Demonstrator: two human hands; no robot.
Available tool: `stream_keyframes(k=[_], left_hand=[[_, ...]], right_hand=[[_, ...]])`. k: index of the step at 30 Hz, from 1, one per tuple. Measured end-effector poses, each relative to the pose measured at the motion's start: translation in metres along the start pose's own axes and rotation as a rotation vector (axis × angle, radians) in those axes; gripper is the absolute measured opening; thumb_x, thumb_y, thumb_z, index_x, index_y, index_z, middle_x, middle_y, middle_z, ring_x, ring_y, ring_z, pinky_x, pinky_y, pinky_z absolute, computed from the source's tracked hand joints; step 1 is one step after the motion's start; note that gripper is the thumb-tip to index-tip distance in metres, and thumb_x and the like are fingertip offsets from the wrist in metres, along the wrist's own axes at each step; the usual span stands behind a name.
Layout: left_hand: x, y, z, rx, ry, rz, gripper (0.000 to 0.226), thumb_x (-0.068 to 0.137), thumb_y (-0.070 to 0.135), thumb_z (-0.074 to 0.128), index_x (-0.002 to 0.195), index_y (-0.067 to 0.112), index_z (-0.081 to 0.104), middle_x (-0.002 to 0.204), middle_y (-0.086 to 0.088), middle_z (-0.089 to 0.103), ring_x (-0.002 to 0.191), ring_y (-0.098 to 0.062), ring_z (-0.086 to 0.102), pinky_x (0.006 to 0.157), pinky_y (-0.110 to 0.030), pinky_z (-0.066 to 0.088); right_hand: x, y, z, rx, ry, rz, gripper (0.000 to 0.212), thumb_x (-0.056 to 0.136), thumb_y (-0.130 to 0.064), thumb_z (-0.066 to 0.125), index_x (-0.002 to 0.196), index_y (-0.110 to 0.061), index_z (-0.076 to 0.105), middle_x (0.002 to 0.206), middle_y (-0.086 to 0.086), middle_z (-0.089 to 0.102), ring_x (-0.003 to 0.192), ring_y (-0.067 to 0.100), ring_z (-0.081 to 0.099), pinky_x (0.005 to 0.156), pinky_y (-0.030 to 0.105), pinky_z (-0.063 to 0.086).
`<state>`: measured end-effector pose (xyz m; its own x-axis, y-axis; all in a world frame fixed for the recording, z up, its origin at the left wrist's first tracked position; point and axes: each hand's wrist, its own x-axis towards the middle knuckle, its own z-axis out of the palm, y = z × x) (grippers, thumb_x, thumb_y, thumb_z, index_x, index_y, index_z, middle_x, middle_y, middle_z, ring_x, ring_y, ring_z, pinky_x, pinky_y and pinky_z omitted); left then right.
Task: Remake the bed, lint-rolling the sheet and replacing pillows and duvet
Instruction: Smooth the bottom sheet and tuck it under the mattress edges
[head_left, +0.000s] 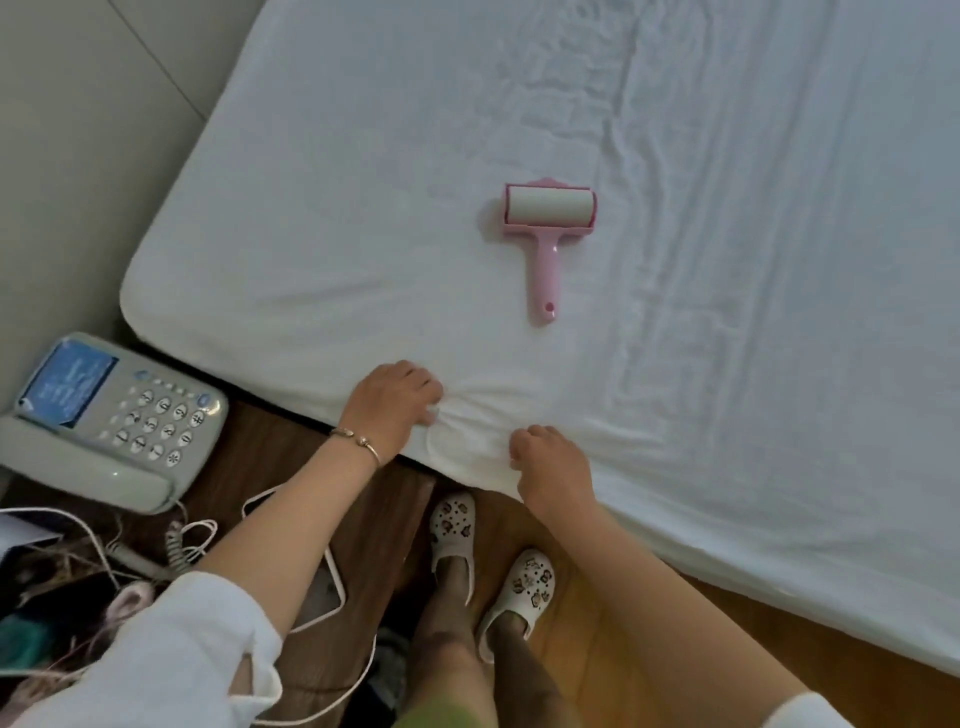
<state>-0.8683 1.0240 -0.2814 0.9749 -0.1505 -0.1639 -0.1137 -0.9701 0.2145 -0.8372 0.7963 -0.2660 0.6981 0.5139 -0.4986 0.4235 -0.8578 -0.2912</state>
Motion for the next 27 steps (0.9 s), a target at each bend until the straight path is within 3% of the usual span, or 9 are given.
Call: stream_keyframes(k=[2,4,7,10,12,15,18,23,27], left_hand=[[0.007,-0.003,-0.007,-0.089,-0.089,-0.063,0.024,0.068,0.021,0.086,0.075,0.016,0.064,0.080,0.001,0.061,0.078,-0.021,0.060,0.063,-0.028,0.043],[0.006,-0.002,-0.007,-0.100,-0.262,-0.150,0.010,0.090,0.026,0.066,0.090,0.016,0.063,0.098,0.000,0.060,0.098,-0.018,0.055,0.074,-0.026,0.038],[0.002,0.001,-0.002,-0.128,-0.375,-0.161,0.010,0.095,0.023,0.057,0.097,0.014,0.062,0.107,-0.002,0.059,0.105,-0.018,0.053,0.080,-0.025,0.037],[0.006,-0.006,-0.012,-0.177,-0.415,-0.139,0.007,0.093,0.026,0.061,0.090,0.020,0.060,0.104,-0.001,0.059,0.099,-0.019,0.056,0.080,-0.028,0.045],[0.005,-0.022,-0.019,-0.199,-0.379,-0.142,0.010,0.094,0.032,0.059,0.091,0.022,0.058,0.104,0.002,0.058,0.097,-0.017,0.055,0.080,-0.028,0.044],[-0.010,-0.057,-0.025,-0.195,-0.207,-0.225,0.025,0.095,0.041,0.052,0.114,0.026,0.056,0.118,0.006,0.054,0.111,-0.017,0.048,0.091,-0.028,0.036],[-0.024,-0.096,-0.027,-0.252,0.003,-0.487,0.044,0.096,0.040,0.050,0.137,0.028,0.045,0.138,0.002,0.043,0.125,-0.023,0.039,0.103,-0.034,0.030],[-0.026,-0.138,-0.028,-0.279,-0.047,-0.886,0.060,0.098,0.051,0.036,0.151,0.044,0.008,0.162,0.005,-0.001,0.147,-0.024,0.001,0.117,-0.046,0.007],[-0.016,-0.160,-0.032,-0.465,-0.057,-1.109,0.062,0.096,0.062,0.023,0.148,0.048,-0.009,0.158,0.010,-0.023,0.146,-0.015,-0.021,0.116,-0.055,-0.003]], right_hand=[[0.002,-0.001,-0.002,0.043,-0.047,0.062,0.020,0.086,0.003,0.053,0.094,-0.014,0.059,0.102,0.002,0.060,0.098,0.022,0.055,0.072,0.029,0.040],[0.001,-0.003,-0.002,0.058,-0.127,0.065,0.019,0.086,0.001,0.057,0.085,-0.018,0.056,0.094,0.000,0.059,0.090,0.021,0.055,0.071,0.028,0.039],[0.002,-0.007,-0.009,0.038,-0.246,0.086,0.018,0.087,-0.003,0.059,0.081,-0.019,0.054,0.089,-0.001,0.058,0.086,0.020,0.055,0.070,0.027,0.038],[0.012,-0.020,-0.022,-0.044,-0.322,0.094,0.013,0.089,-0.011,0.057,0.084,-0.023,0.055,0.100,0.003,0.063,0.096,0.025,0.060,0.075,0.030,0.046],[0.017,-0.034,-0.025,-0.024,-0.290,0.066,0.001,0.092,-0.024,0.056,0.092,-0.024,0.058,0.107,0.000,0.061,0.103,0.023,0.059,0.080,0.032,0.048],[0.034,-0.064,-0.029,-0.024,-0.181,-0.071,0.029,0.096,-0.034,0.053,0.123,-0.024,0.055,0.125,-0.003,0.050,0.120,0.018,0.047,0.091,0.033,0.047],[0.073,-0.096,-0.042,-0.063,-0.093,-0.232,0.045,0.096,-0.033,0.054,0.139,-0.025,0.046,0.142,-0.002,0.039,0.132,0.023,0.034,0.103,0.035,0.040],[0.168,-0.145,-0.070,-0.254,-0.097,-0.418,0.052,0.101,-0.041,0.043,0.150,-0.031,0.029,0.161,-0.005,0.013,0.145,0.029,0.011,0.116,0.041,0.021],[0.235,-0.177,-0.083,-0.342,-0.077,-0.589,0.039,0.101,-0.044,0.039,0.137,-0.029,0.043,0.161,-0.008,0.016,0.147,0.025,0.011,0.117,0.038,0.015]])
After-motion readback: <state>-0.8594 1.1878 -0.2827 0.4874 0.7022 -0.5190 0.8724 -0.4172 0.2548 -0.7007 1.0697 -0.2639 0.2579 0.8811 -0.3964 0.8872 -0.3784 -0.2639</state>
